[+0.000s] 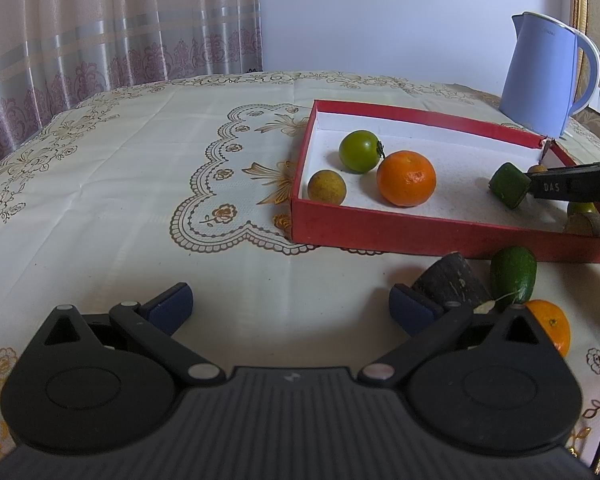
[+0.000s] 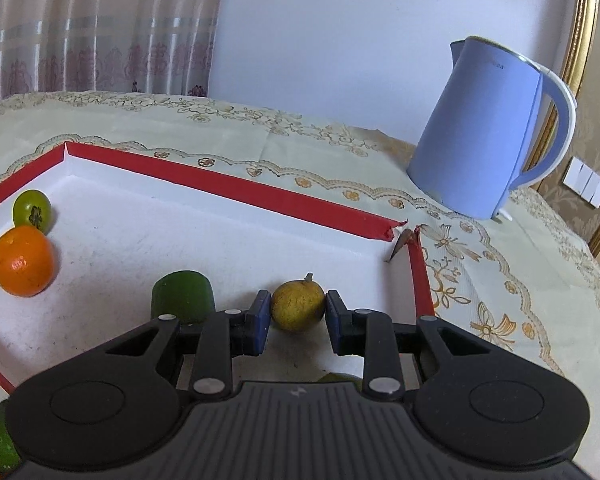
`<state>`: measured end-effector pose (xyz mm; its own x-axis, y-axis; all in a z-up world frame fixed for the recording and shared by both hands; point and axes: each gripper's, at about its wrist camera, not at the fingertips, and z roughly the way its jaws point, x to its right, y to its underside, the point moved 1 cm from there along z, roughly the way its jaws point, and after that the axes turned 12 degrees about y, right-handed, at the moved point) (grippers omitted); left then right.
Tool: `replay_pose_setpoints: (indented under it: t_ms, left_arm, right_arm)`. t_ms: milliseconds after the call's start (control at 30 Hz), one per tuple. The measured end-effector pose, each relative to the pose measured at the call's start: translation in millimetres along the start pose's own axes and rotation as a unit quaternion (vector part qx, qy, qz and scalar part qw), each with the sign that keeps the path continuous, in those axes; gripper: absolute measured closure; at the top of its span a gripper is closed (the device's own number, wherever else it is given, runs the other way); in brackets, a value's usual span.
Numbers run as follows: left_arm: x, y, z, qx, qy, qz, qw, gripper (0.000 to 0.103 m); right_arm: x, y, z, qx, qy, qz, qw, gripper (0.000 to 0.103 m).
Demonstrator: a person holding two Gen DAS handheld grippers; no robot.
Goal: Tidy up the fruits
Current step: 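Carry the pear into the red tray and open the right gripper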
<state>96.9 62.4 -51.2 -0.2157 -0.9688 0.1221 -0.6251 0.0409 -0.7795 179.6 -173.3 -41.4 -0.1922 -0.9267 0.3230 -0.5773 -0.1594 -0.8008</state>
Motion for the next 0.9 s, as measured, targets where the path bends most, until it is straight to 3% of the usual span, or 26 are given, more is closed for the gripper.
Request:
replay_pose_setpoints:
  t_ms: [367, 600, 900]
  left_arm:
    - [0.0, 0.0, 0.0, 0.000, 0.000, 0.000, 1.0000, 0.000]
    - [0.0, 0.0, 0.0, 0.000, 0.000, 0.000, 1.0000, 0.000]
    - [-0.1, -0.3, 0.0, 0.000, 0.000, 0.000, 1.0000, 0.000]
  right_arm:
    - [4.9, 0.9, 1.9, 0.003, -0.010, 0.013, 1.000, 0.074]
    - [14.9, -0.1, -0.4, 0.006, -0.055, 0.050, 0.997, 0.074]
    - [14.4, 0.0, -1.2, 0.000, -0.054, 0.046, 0.997, 0.074]
